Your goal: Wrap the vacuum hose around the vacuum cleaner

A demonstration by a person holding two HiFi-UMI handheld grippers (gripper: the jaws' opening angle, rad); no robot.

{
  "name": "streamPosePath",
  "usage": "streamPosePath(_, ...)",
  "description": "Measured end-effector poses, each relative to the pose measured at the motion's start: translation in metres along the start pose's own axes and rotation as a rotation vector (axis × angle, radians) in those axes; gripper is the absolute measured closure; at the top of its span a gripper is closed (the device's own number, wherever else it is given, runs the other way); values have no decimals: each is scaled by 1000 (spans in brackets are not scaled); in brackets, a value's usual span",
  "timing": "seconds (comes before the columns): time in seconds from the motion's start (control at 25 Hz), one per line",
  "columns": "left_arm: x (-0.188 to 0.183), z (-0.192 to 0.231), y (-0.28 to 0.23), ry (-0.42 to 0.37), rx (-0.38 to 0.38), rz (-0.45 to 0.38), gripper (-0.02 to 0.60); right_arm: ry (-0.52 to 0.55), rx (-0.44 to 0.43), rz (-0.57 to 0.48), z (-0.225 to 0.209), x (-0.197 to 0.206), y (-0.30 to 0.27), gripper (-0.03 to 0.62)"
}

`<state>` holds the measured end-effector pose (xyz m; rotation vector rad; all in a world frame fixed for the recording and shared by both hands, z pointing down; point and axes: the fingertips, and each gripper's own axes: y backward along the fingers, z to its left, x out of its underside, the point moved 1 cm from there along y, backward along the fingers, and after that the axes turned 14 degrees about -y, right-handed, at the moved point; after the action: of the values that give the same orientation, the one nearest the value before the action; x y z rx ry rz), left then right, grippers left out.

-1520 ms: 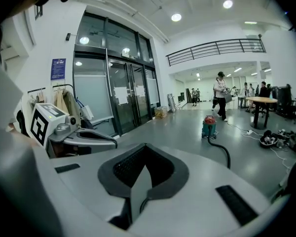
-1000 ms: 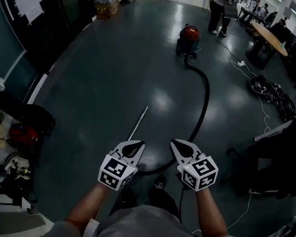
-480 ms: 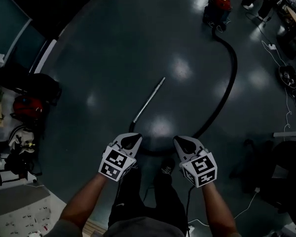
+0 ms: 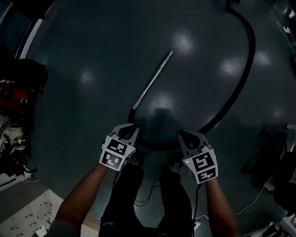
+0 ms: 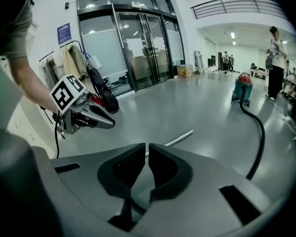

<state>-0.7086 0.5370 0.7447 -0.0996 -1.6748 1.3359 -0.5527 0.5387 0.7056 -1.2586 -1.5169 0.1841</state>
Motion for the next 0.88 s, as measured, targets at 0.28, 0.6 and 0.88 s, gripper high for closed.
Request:
streamPosePath(0.28, 104, 41, -128, 7, -5, 82, 507, 70, -60, 51, -43, 67, -126, 586)
streamPosePath(0.6, 186, 89, -240, 6, -29, 125, 385, 237, -145, 84, -87, 103, -240, 586)
streamPosePath(0.88, 239, 128, -322, -33, -55, 191, 365, 346, -186, 131, -120, 117, -325, 586)
